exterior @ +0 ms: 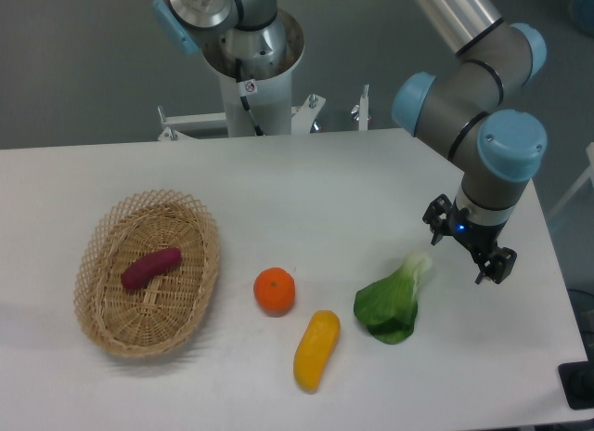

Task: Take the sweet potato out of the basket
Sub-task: 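Move the gripper over the table toward the wicker basket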

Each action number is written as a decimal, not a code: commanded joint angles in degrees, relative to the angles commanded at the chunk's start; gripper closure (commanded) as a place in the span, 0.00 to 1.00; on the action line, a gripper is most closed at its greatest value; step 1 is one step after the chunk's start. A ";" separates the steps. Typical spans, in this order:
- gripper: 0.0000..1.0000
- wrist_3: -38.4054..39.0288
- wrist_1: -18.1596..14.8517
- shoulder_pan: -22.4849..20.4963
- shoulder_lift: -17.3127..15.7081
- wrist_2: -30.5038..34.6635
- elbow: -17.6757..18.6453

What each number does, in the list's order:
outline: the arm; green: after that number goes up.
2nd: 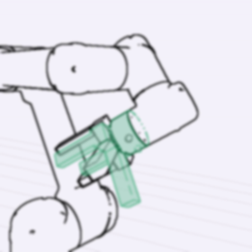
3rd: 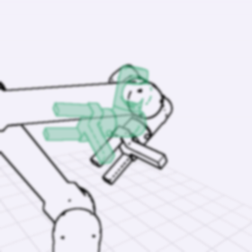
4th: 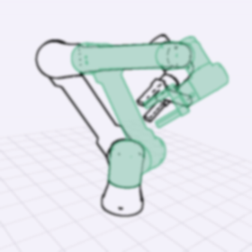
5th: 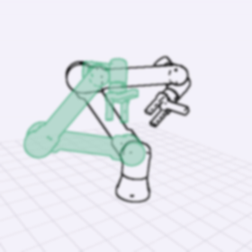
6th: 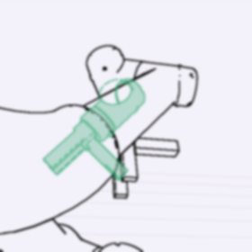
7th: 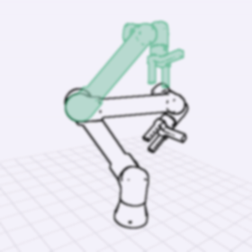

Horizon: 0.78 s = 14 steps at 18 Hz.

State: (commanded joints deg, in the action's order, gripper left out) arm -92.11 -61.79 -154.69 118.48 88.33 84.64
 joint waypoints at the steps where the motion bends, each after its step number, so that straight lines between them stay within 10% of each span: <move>1: 0.00 0.17 0.00 0.35 -0.09 0.09 0.00; 14: 0.00 11.06 -0.09 5.01 -0.09 -0.53 -0.27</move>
State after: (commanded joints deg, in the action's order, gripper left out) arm -81.05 -61.87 -149.68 118.39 87.80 84.37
